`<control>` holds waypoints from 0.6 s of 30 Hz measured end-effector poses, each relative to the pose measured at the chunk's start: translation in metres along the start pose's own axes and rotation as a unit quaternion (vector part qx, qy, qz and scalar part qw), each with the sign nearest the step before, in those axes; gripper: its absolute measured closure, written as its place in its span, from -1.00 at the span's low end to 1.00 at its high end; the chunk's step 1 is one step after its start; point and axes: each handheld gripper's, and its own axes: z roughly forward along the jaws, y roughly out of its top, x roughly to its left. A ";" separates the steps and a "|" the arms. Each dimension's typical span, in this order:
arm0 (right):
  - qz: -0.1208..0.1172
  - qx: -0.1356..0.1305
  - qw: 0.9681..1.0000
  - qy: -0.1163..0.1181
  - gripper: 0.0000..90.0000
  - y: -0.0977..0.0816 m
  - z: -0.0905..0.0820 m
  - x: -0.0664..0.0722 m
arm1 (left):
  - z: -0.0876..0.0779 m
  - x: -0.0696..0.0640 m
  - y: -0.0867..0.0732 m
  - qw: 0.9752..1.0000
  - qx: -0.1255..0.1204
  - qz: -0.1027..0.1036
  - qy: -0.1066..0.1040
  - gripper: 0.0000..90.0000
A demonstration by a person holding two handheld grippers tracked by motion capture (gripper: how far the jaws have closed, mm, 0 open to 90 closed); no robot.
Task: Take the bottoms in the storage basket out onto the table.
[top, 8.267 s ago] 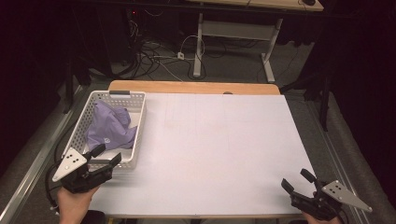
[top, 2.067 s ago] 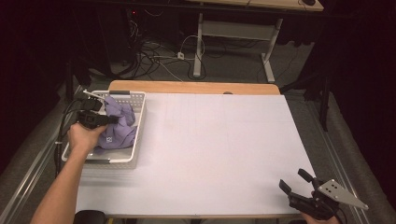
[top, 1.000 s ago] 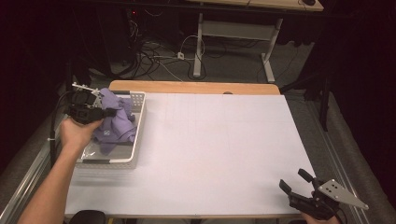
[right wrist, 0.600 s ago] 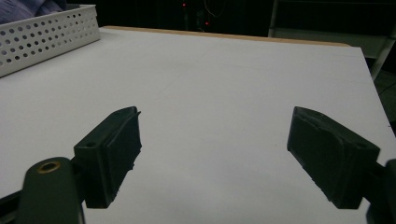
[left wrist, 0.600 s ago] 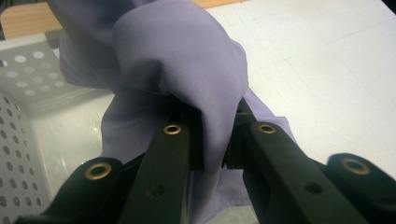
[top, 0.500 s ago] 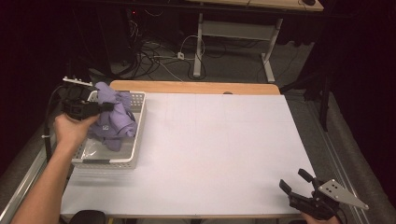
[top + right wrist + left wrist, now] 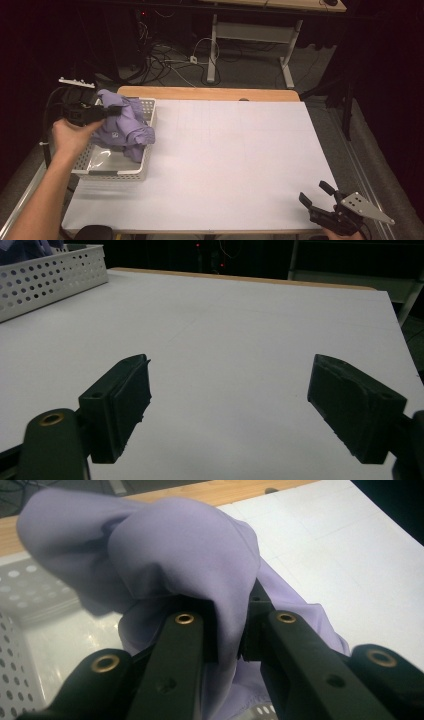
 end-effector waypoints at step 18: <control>-0.001 0.000 1.000 0.000 -0.60 0.000 0.000 0.000 | -0.012 -0.021 0.017 0.999 -0.019 0.031 -0.016 0.79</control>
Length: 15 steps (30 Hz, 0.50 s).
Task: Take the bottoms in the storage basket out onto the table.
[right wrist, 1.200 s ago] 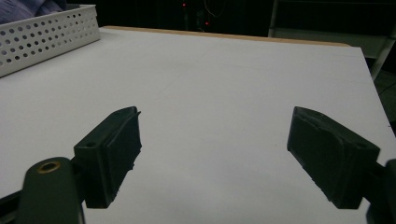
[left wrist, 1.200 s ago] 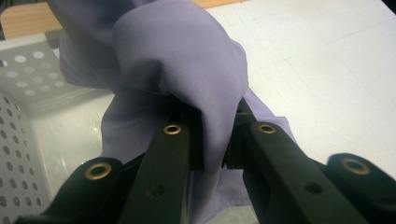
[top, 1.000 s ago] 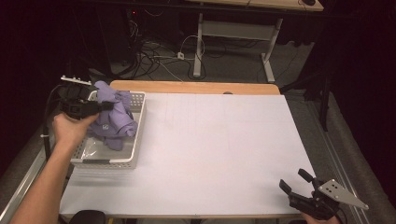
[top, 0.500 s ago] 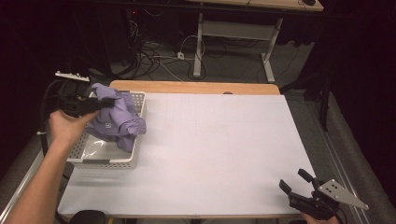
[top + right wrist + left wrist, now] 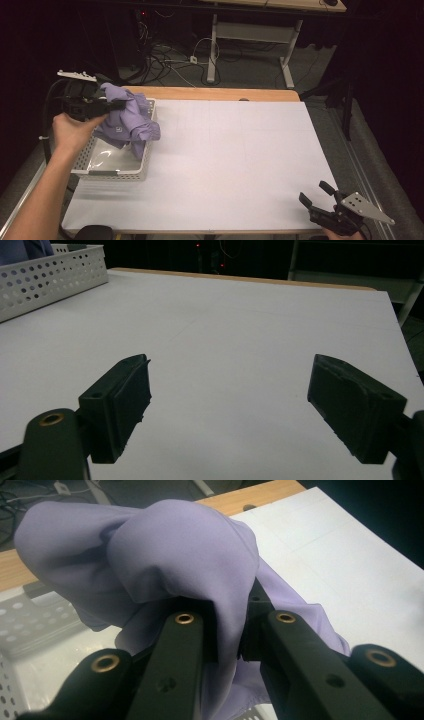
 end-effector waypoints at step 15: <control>0.001 0.000 1.000 -0.001 -0.60 0.000 0.000 0.000 | 0.001 -0.020 0.018 1.000 -0.009 0.022 -0.019 0.79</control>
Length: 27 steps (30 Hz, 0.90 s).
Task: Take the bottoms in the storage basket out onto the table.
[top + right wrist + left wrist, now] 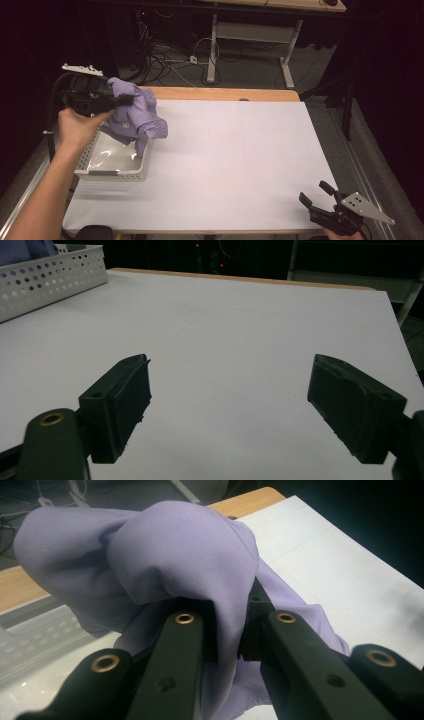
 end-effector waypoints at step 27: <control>0.001 -0.001 1.000 -0.001 -0.60 0.000 0.000 0.000 | 0.041 -0.050 0.048 0.998 0.020 0.054 -0.040 0.78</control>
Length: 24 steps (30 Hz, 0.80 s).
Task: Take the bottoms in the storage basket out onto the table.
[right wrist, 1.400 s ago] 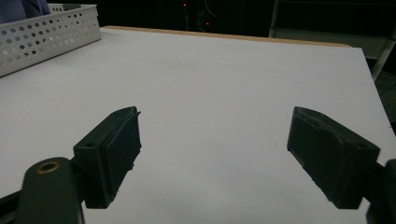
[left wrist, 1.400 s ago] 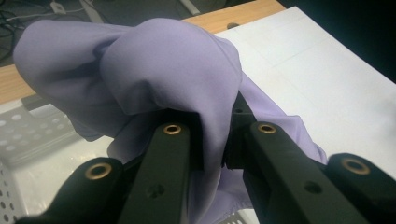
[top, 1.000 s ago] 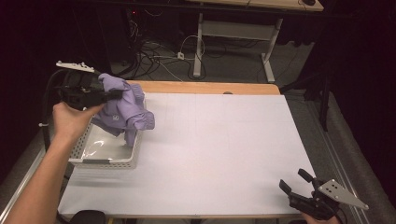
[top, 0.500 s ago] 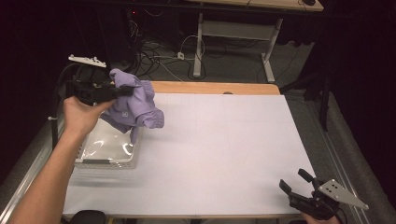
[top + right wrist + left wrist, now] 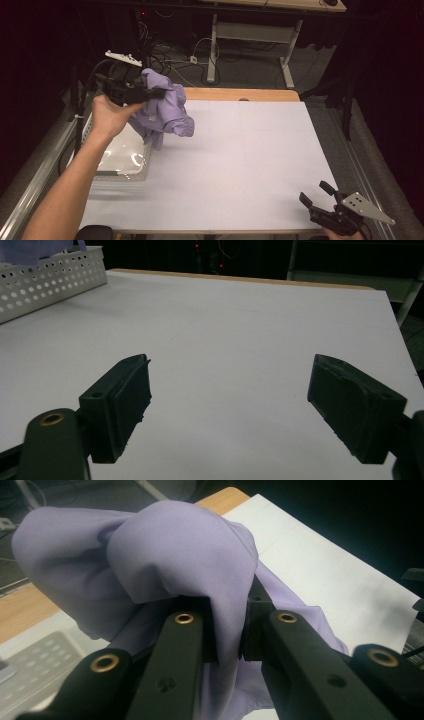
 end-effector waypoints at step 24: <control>0.000 -0.001 1.000 0.000 -0.60 0.000 0.000 0.000 | 0.039 -0.032 0.024 0.998 0.014 0.035 -0.043 0.78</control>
